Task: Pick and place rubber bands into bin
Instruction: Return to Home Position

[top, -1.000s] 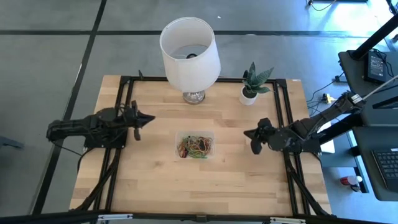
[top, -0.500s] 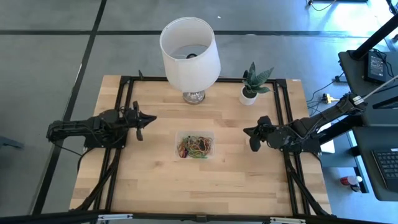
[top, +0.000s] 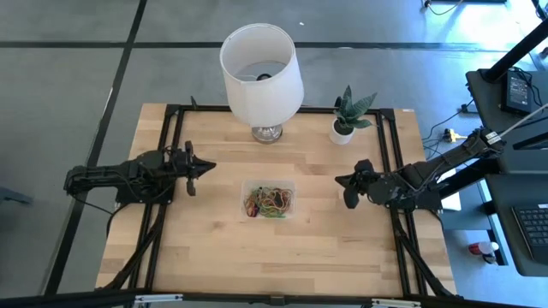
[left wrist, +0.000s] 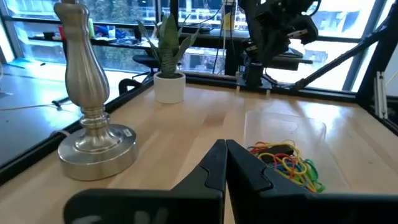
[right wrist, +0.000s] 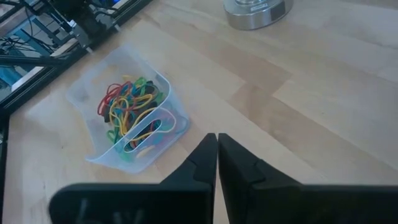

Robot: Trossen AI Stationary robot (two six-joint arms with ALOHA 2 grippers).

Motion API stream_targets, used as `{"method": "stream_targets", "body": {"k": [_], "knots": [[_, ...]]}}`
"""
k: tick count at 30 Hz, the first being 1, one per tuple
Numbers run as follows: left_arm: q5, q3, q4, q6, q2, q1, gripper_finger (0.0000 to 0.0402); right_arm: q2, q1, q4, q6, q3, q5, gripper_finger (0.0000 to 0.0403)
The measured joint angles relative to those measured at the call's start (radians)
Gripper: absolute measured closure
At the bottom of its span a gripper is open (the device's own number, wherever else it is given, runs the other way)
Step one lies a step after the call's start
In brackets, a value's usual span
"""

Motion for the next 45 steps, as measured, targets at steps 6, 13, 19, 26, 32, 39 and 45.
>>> {"method": "stream_targets", "body": {"k": [6, 13, 19, 26, 32, 39, 45], "knots": [[0.0, 0.0, 0.0, -0.001, 0.0, 0.0, 0.04, 0.0, -0.001, -0.023, -0.097, 0.0, -0.001, 0.0399], [0.0, 0.0, 0.0, -0.001, 0.0, 0.0, 0.04, 0.0, -0.084, -0.098, -0.223, 0.001, -0.153, 0.0401], [0.0, 0.0, 0.0, -0.001, 0.0, 0.0, 0.04, -0.045, -0.183, -0.1, -0.482, 0.001, -0.279, 0.0402], [0.0, 0.0, 0.0, -0.001, 0.0, 0.0, 0.04, -0.163, -0.314, -0.055, -0.755, -0.04, -0.465, 0.0402], [0.0, 0.0, 0.0, -0.001, 0.0, 0.0, 0.0398, -0.29, -0.403, 0.27, -0.856, -0.248, -0.624, 0.0403], [0.0, 0.0, 0.0, -0.001, 0.0, 0.0, 0.0399, -0.4, -0.457, 0.605, -0.883, -0.445, -0.664, 0.0403], [0.0, 0.0, 0.0, -0.001, 0.0, 0.0, 0.0399, -0.498, -0.496, 0.622, -0.908, -0.461, -0.719, 0.0403]]}}
